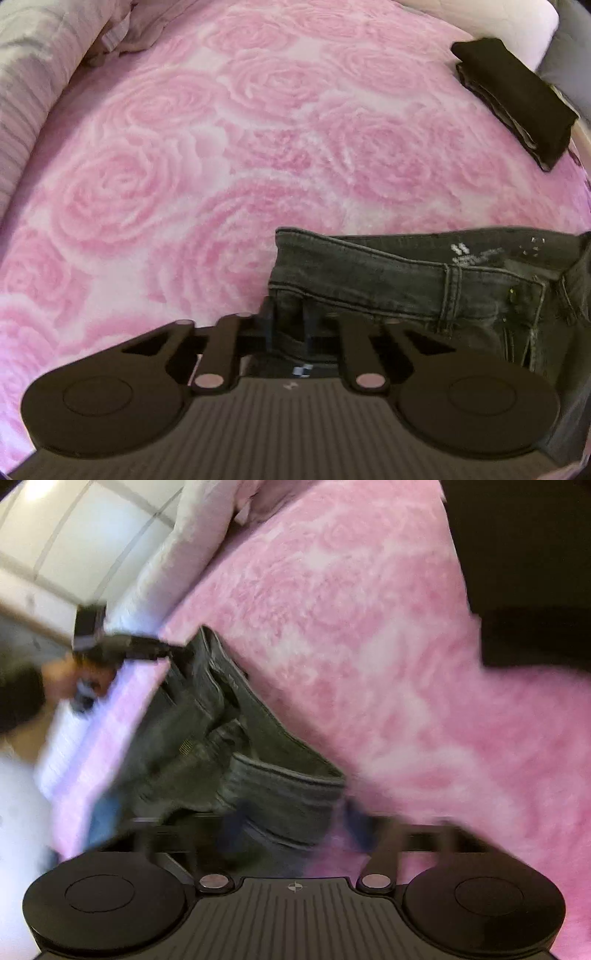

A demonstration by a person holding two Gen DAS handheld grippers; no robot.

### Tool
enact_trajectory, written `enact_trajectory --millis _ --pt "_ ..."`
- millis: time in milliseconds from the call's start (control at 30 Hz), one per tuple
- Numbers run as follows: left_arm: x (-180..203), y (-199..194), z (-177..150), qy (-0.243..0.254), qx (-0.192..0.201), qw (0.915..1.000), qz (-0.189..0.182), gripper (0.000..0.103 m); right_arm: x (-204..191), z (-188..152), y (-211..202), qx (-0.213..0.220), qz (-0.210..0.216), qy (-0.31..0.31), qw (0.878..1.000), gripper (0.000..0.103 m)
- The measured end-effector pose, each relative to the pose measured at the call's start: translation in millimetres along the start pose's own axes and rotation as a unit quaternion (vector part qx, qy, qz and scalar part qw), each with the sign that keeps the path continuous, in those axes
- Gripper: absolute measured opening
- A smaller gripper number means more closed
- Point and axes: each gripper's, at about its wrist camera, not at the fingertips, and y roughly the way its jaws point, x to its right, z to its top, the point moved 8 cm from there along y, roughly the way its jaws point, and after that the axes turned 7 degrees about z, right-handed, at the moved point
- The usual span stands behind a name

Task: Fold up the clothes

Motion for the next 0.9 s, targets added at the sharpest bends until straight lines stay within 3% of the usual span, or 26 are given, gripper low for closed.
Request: enact_trajectory --millis 133,233,367,467,533,600,700,800,900 --pt "10.1 -13.9 15.1 0.037 0.01 0.9992 0.01 0.005 3.4 8.7 -18.1 0.022 -0.007 0.019 1.0 0.013" --pt "16.3 -19.3 37.7 0.033 0.042 0.9986 0.008 0.005 7.3 17.0 -44.6 0.059 -0.011 0.037 0.997 0.012" --pt "33.7 -1.4 58.1 0.034 0.054 0.9976 0.025 0.005 30.1 10.4 -50.5 0.059 -0.05 0.052 0.996 0.013" --pt "39.2 14.5 54.3 0.035 0.038 0.9967 0.063 0.014 31.9 7.7 -46.7 0.043 -0.069 0.05 0.995 0.022" --pt "38.0 4.5 51.7 0.02 0.046 0.9961 0.072 0.024 17.7 14.2 -53.3 0.034 -0.087 0.015 0.996 0.037" --pt "38.5 -15.8 46.0 0.011 0.06 0.9947 0.083 0.036 -1.9 20.9 -61.5 0.03 -0.105 -0.041 0.993 0.041" --pt "50.4 -53.3 28.6 0.008 0.078 0.9927 0.092 0.036 -35.9 33.2 -68.7 0.037 -0.113 -0.129 0.985 0.043" --pt "93.9 -80.6 13.0 -0.006 0.096 0.9953 0.012 0.035 -58.2 41.8 -49.7 0.024 -0.079 -0.167 0.982 0.043" --pt "151.2 -77.9 1.0 -0.012 0.089 0.9935 -0.069 0.035 -66.8 48.3 -8.4 -0.016 -0.05 -0.21 0.976 0.043"
